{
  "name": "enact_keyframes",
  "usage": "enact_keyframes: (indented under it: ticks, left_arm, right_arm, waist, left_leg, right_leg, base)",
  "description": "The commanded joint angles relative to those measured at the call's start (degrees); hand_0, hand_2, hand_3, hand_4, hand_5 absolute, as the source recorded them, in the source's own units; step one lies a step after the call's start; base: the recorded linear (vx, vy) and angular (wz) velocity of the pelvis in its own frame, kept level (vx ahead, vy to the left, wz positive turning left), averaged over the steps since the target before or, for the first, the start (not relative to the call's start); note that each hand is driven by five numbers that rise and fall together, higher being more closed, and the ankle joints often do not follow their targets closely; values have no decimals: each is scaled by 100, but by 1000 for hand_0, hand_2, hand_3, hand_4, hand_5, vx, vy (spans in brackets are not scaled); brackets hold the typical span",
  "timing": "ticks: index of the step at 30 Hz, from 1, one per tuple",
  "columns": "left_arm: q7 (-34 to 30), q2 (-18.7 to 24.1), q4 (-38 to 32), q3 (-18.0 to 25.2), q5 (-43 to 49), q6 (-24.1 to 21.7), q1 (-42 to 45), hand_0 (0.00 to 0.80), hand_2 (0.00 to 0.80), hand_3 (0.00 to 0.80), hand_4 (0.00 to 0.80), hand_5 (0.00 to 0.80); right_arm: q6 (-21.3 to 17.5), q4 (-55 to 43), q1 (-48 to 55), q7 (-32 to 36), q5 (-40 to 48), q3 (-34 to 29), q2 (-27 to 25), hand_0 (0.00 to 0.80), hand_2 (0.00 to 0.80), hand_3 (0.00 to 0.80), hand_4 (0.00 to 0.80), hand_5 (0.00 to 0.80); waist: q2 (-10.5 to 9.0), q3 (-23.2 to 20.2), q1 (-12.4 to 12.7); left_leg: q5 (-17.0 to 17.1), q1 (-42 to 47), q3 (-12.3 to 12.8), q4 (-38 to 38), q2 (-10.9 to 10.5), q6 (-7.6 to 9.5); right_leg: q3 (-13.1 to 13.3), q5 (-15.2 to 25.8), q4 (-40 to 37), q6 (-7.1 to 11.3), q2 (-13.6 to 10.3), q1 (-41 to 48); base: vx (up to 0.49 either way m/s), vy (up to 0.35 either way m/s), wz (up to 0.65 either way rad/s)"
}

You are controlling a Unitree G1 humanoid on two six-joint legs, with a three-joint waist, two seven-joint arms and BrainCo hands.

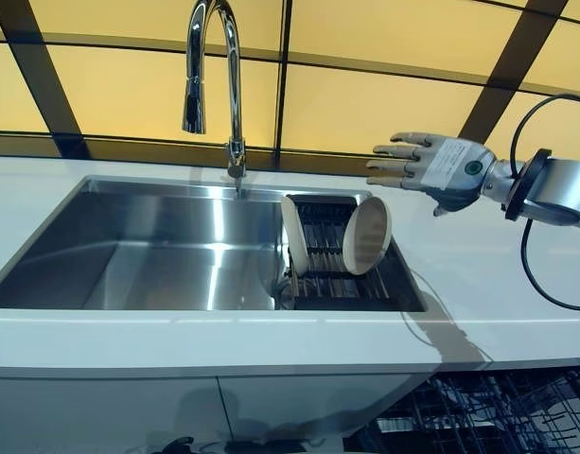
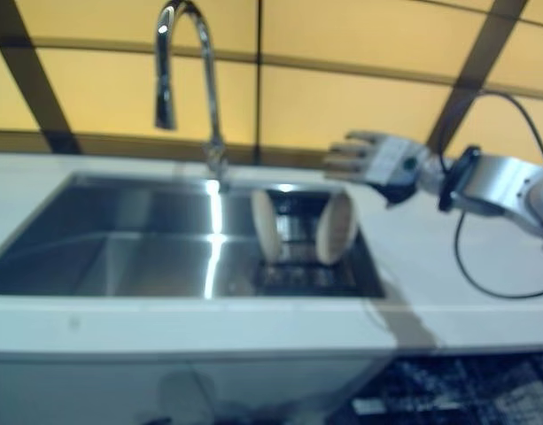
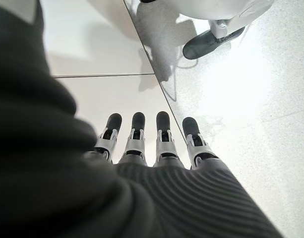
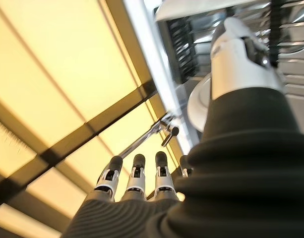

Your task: Take plates into dishwasher

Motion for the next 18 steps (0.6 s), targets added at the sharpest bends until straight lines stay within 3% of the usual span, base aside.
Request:
enact_keyframes:
  ticks: [1, 7, 18]
  left_arm:
    - [-13, 140, -2, -178, 328, -130, -206, 0, 0, 0, 0, 0]
    - [-28, 143, -6, -190, 347, -117, -213, 0, 0, 0, 0, 0]
    - [-31, 130, -25, -224, 378, -153, -165, 0, 0, 0, 0, 0]
  right_arm:
    - [45, 493, -108, -93, 120, -198, 160, 0, 0, 0, 0, 0]
    - [50, 696, 72, -129, -42, -253, 349, 0, 0, 0, 0, 0]
    - [548, 831, 422, -1041, -697, -563, 721, 0, 0, 0, 0, 0]
  waist:
    - [-168, 137, 253]
    - [-157, 172, 273]
    - [-102, 263, 313]
  left_leg:
    - [-75, -229, 224, 187, -78, -95]
    - [-76, -219, 231, 177, -71, -94]
    - [-110, -222, 242, 235, -52, -86]
  right_leg:
    - [-193, -588, 83, 328, 61, 533]
    - [-207, -593, 88, 329, 61, 537]
    - [-215, -617, 88, 323, 76, 567]
  base:
    - [0, 0, 0]
    - [0, 0, 0]
    - [4, -9, 2]
